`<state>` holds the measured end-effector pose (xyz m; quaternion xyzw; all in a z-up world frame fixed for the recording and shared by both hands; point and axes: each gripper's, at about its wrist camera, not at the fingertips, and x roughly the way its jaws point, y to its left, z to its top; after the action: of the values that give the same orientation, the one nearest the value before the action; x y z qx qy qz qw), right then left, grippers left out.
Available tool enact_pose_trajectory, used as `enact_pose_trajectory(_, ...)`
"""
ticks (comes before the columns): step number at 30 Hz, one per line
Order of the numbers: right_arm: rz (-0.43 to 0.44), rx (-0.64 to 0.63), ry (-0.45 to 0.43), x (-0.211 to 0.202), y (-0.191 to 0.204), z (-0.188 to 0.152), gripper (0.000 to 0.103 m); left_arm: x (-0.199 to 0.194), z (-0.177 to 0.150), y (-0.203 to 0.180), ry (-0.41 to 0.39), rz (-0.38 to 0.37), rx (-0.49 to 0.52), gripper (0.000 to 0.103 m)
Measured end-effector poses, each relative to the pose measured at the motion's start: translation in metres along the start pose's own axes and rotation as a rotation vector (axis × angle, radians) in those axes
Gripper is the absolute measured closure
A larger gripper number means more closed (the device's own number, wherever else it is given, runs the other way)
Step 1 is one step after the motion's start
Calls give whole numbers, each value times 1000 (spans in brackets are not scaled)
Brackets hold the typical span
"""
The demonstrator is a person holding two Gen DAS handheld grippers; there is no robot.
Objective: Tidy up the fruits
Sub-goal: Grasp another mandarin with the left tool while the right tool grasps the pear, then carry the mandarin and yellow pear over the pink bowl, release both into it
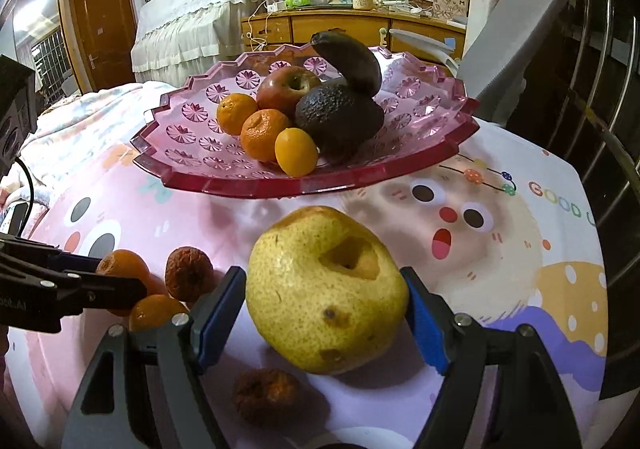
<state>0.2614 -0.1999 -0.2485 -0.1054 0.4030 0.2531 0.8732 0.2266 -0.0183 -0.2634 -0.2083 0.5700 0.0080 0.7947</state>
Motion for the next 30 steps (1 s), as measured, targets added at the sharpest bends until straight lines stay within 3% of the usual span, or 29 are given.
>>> enact_pose_trajectory(14,-28,24,26,-3,0,-2,32,-13,4,-6,-28,-1,27,60)
enact_pose_trajectory(24,-73,103,97,-26,-17,-11,33,-56,24,-25,-113,-30,129,60)
enact_pose_trajectory(30,-133,152,65,-55,-34,-3,33,-83,41,-35,-201,-35,177,60)
